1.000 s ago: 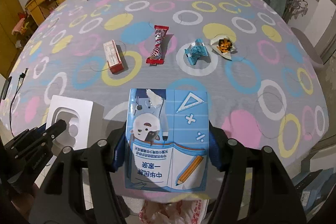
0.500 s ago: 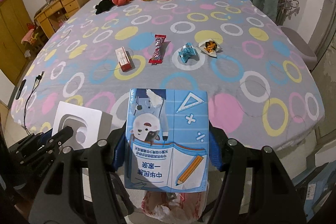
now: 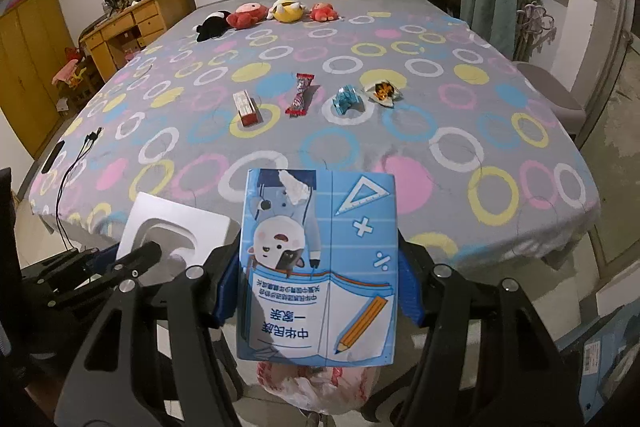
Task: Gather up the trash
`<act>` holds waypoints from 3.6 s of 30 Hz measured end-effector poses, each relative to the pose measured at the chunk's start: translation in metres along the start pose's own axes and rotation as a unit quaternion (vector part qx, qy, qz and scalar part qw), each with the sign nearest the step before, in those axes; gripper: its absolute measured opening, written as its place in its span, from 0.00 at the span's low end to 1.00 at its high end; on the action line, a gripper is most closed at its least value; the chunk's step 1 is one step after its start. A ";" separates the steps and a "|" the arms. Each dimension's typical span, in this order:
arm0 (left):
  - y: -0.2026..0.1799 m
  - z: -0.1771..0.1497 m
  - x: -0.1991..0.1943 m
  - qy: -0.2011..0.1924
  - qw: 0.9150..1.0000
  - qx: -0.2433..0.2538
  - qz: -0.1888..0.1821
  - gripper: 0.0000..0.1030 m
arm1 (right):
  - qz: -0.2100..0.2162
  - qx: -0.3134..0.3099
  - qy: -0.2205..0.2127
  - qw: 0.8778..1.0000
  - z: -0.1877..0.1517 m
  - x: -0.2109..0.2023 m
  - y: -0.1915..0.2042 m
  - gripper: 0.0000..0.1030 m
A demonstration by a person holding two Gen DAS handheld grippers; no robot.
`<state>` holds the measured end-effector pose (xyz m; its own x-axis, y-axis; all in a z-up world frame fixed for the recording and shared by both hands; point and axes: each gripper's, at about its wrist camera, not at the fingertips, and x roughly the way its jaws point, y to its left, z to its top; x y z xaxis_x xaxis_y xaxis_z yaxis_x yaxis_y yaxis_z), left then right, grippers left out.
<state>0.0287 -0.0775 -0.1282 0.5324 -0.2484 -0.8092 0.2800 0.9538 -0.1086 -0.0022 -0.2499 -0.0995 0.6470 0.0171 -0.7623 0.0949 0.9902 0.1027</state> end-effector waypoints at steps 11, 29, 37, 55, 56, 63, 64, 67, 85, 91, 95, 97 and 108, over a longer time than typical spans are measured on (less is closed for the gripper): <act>-0.021 -0.060 0.032 0.056 0.998 0.012 -0.007 0.21 | -0.013 -0.001 0.034 0.999 -0.065 0.017 -0.013 0.60; -0.026 -0.130 0.105 0.144 0.989 0.030 0.004 0.21 | -0.024 -0.004 0.081 0.996 -0.124 0.061 -0.025 0.60; -0.025 -0.155 0.141 0.186 0.982 0.034 0.008 0.22 | -0.022 0.015 0.113 0.993 -0.153 0.099 -0.037 0.60; -0.027 -0.175 0.188 0.232 0.972 0.026 0.015 0.24 | -0.019 0.046 0.191 0.980 -0.186 0.173 -0.053 0.60; -0.026 -0.177 0.192 0.237 0.971 0.023 0.016 0.24 | -0.021 0.044 0.191 0.980 -0.186 0.174 -0.053 0.60; -0.023 -0.177 0.203 0.251 0.968 0.015 0.017 0.25 | -0.022 0.047 0.200 0.979 -0.191 0.184 -0.051 0.60; -0.024 -0.177 0.203 0.252 0.967 0.015 0.016 0.25 | -0.022 0.048 0.200 0.978 -0.190 0.185 -0.054 0.60; -0.026 -0.177 0.203 0.254 0.967 0.016 0.016 0.26 | -0.023 0.048 0.204 0.978 -0.191 0.187 -0.052 0.61; -0.026 -0.180 0.207 0.254 0.967 0.014 0.024 0.80 | -0.027 0.073 0.222 0.972 -0.191 0.197 -0.058 0.71; -0.024 -0.179 0.204 0.251 0.968 0.012 0.024 0.80 | -0.025 0.079 0.222 0.972 -0.192 0.196 -0.060 0.72; -0.023 -0.179 0.203 0.249 0.968 0.011 0.026 0.80 | -0.026 0.084 0.220 0.971 -0.192 0.193 -0.061 0.73; -0.023 -0.179 0.202 0.248 0.968 0.010 0.027 0.80 | -0.026 0.088 0.220 0.971 -0.192 0.192 -0.062 0.75; -0.015 -0.176 0.195 0.235 0.971 -0.003 0.038 0.80 | -0.020 0.102 0.217 0.971 -0.194 0.186 -0.066 0.80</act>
<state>-0.0118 -0.1109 -0.3860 0.1281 -0.0737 -0.9890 0.2490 0.9677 -0.0398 -0.0348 -0.2850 -0.3724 0.2644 0.0788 -0.9612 0.2896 0.9442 0.1571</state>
